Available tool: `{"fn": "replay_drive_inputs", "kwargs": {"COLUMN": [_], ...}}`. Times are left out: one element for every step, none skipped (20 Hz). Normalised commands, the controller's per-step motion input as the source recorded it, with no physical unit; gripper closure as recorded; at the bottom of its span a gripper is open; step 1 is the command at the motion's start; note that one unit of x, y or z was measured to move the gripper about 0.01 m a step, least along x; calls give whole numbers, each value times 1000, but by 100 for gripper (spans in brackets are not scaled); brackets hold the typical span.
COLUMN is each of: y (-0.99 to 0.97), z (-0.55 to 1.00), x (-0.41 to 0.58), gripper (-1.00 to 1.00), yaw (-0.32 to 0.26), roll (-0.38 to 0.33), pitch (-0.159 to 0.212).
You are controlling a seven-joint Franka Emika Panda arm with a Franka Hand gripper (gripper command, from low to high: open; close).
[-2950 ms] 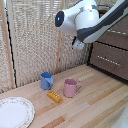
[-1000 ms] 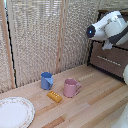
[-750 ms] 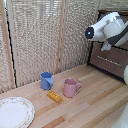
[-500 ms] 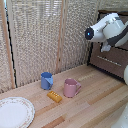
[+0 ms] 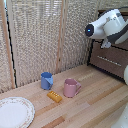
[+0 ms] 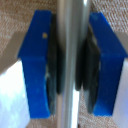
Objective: Propose to navigate your clamp on the clench of the first drawer. Use gentle force to register to the cabinet. Send posterior your swing mandate till over it lurks, a cup of pink essence. Fortify your grip after aiming concentric with the pink cup’s periphery. Manoeuvre the pink towards the cabinet's top. Drop your compression till the cup is resting inside.
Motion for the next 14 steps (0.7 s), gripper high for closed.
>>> {"fn": "replay_drive_inputs", "kwargs": {"y": [557,577,597,589,554,554,549,554,551,540,560,583,597,597], "z": [94,86,97,91,37,9,0,0,0,0,0,0,0,0], "x": [-3,-9,-29,-37,-17,-9,0,0,0,0,0,0,0,0], "gripper": [100,100,100,100,100,100,100,100,100,100,100,100,100,100], "yaw": [-180,-181,-201,-209,-246,-253,-257,-256,-255,-258,-253,-247,-245,-245], "roll": [162,149,101,92,39,18,9,10,16,23,23,12,1,0], "pitch": [0,-13,-62,-72,-83,-97,-96,-99,-101,-101,-99,-94,-89,-65]}}
